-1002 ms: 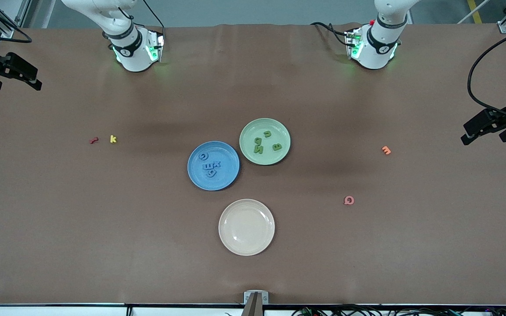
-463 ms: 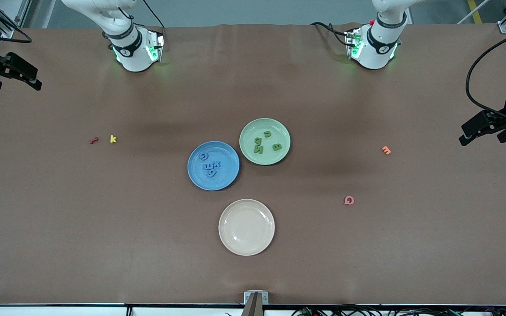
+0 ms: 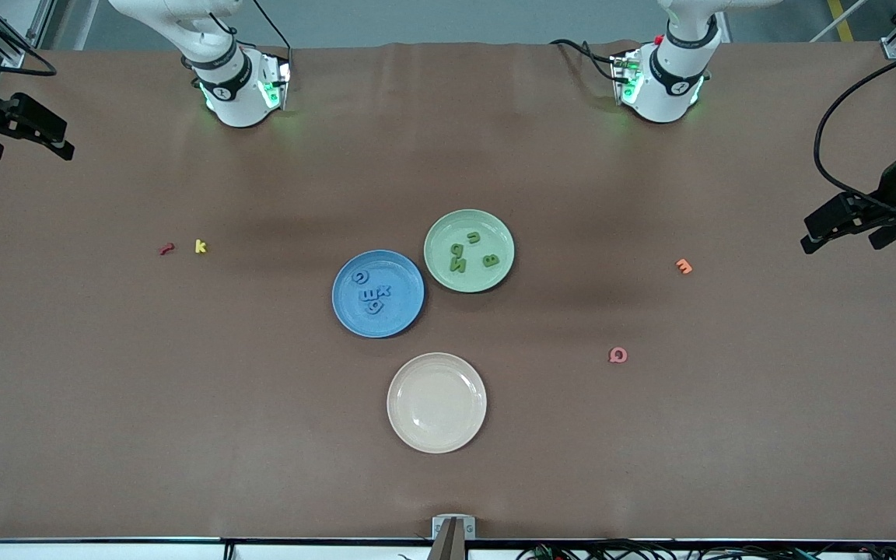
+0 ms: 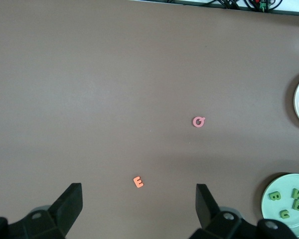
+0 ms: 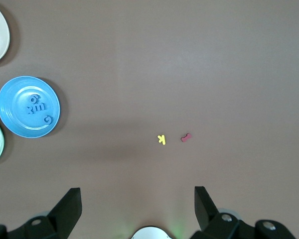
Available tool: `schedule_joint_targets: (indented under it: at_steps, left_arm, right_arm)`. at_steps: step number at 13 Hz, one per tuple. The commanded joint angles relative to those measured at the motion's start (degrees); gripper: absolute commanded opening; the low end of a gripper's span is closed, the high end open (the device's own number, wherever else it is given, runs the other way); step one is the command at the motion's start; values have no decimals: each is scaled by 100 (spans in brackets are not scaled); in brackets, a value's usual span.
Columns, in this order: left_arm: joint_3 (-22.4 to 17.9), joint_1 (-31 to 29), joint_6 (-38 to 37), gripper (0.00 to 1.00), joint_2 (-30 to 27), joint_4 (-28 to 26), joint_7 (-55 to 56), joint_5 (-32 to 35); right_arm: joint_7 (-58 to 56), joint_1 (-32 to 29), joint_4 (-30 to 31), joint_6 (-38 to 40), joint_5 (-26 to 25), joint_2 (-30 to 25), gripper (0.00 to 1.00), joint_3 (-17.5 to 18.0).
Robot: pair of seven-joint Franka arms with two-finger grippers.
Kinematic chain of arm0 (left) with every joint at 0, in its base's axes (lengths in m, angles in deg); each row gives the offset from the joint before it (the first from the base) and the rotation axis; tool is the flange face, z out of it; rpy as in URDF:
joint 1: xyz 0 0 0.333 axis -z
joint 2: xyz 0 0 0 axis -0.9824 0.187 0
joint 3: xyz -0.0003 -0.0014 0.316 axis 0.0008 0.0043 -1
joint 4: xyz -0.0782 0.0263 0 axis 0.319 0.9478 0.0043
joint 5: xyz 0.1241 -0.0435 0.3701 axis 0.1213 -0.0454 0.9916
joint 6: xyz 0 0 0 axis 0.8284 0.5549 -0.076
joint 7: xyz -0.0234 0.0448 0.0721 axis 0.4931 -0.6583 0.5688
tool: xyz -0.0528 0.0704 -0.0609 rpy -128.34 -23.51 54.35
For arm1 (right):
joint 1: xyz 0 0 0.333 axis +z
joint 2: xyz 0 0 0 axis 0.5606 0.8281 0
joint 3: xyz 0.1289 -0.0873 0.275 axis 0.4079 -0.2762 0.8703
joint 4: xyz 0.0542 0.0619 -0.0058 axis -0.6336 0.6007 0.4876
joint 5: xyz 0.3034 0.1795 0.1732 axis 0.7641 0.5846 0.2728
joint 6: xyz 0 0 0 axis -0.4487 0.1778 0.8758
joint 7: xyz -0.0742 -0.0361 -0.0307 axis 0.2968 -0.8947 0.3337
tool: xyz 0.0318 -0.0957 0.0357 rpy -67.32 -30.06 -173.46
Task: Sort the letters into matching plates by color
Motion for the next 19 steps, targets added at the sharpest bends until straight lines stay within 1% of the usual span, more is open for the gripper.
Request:
schedule_joint_targets:
  at_steps: [1,5,9,19]
  left_arm:
    - [-221,165,-144,100,-71,83,-91,-85]
    - [-308,262,-144,100,-80,100,-74,-85]
    - [-300,191,-144,100,-97,135,-109,-129]
    - [-238,235,-144,100,-247,179,-126,-103]
  right_arm:
    - [-70,57,35,11,-37,-79,100,-41]
    - [-70,40,35,20,-37,-79,100,-41]
    - [-70,48,43,29,-37,-79,100,-41]
    - [-70,40,43,37,-37,-79,100,-41]
